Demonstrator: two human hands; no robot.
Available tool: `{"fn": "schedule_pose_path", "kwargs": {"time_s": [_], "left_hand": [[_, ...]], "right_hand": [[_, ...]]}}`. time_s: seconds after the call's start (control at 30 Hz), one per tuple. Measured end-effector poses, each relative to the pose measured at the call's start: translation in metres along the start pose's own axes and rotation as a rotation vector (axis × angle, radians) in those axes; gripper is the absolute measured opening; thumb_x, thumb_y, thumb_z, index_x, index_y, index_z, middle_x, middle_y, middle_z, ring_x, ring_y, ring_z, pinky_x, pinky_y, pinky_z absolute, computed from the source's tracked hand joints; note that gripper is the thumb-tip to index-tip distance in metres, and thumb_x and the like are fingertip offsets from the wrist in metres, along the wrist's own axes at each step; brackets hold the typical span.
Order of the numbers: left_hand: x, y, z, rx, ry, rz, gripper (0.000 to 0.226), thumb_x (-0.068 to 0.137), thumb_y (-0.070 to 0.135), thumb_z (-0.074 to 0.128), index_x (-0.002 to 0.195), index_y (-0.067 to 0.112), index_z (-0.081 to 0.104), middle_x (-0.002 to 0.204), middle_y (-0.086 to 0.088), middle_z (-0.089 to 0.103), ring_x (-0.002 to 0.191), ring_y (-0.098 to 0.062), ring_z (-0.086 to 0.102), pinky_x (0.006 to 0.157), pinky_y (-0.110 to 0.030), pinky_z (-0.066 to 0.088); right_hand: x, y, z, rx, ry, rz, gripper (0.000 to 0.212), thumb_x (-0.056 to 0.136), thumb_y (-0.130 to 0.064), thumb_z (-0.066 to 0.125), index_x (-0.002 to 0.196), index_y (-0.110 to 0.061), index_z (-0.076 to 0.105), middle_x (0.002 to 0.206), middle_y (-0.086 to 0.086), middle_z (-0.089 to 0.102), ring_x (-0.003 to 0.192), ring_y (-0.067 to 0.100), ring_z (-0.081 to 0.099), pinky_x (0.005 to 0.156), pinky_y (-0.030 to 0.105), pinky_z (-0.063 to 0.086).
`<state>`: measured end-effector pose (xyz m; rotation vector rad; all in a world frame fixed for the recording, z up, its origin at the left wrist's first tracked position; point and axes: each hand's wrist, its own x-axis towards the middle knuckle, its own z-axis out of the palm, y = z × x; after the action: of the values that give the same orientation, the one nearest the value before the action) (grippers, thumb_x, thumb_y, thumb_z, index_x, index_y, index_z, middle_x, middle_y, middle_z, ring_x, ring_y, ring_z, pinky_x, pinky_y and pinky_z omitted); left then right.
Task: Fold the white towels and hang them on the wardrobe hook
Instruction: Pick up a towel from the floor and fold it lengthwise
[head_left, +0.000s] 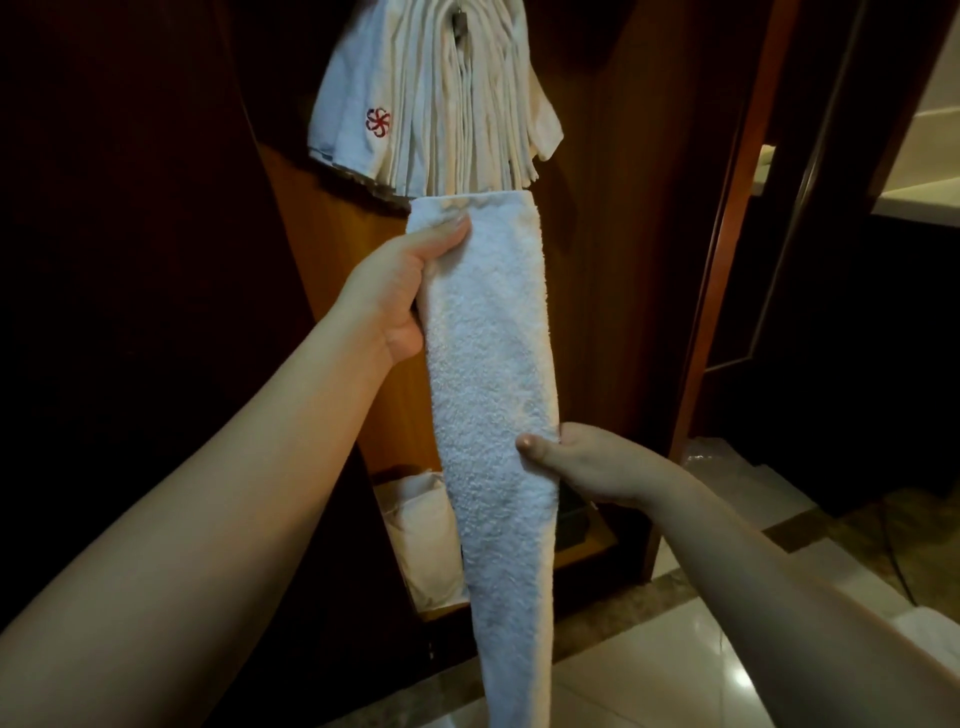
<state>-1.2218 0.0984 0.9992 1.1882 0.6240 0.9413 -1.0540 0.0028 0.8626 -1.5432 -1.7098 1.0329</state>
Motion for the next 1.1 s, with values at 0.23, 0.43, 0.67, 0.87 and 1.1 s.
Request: {"fn": "schedule_pose_path", "kwargs": {"time_s": [0.23,0.43,0.67,0.87,1.1], "left_hand": [[0.003,0.013,0.006,-0.006,0.012,-0.030,0.037,0.089,0.022,0.072,0.122,0.008,0.065,0.105,-0.010,0.076,0.095,-0.026,0.075,0.071,-0.041,0.061],[0.002,0.024,0.012,-0.042,-0.015,0.003,0.034,0.090,0.020,0.070,0.122,0.009,0.064,0.111,-0.012,0.075,0.098,-0.029,0.074,0.074,-0.044,0.061],[0.002,0.029,0.022,-0.034,-0.067,0.015,0.028,0.091,0.019,0.069,0.116,0.007,0.064,0.110,-0.012,0.075,0.100,-0.030,0.073,0.081,-0.046,0.060],[0.004,0.031,0.023,-0.013,-0.082,0.030,0.034,0.089,0.020,0.071,0.120,0.008,0.062,0.116,-0.013,0.073,0.103,-0.030,0.072,0.090,-0.049,0.057],[0.012,0.033,0.030,-0.038,-0.064,0.039,0.029,0.091,0.016,0.069,0.118,0.007,0.063,0.115,-0.015,0.073,0.102,-0.031,0.072,0.089,-0.052,0.057]], "right_hand": [[-0.003,0.004,0.006,0.222,0.231,-0.114,0.102,0.038,-0.095,0.066,0.095,-0.011,0.074,0.094,0.003,0.078,0.087,0.016,0.075,0.082,0.034,0.061],[-0.001,-0.002,0.003,0.542,0.324,-0.178,0.095,0.032,-0.072,0.090,0.099,-0.007,0.071,0.098,0.007,0.078,0.093,0.025,0.075,0.081,0.036,0.061],[0.000,0.000,-0.009,0.604,0.263,-0.158,0.098,0.031,-0.063,0.096,0.106,-0.005,0.068,0.104,0.012,0.077,0.099,0.031,0.073,0.088,0.044,0.059],[0.001,0.002,-0.009,0.634,0.273,-0.180,0.099,0.031,-0.058,0.097,0.108,-0.003,0.068,0.105,0.014,0.076,0.099,0.032,0.073,0.084,0.042,0.061],[0.005,0.009,-0.020,0.345,-0.040,0.095,0.083,0.054,-0.046,0.092,0.124,-0.014,0.062,0.120,0.004,0.071,0.111,0.019,0.069,0.103,0.042,0.052]]}}
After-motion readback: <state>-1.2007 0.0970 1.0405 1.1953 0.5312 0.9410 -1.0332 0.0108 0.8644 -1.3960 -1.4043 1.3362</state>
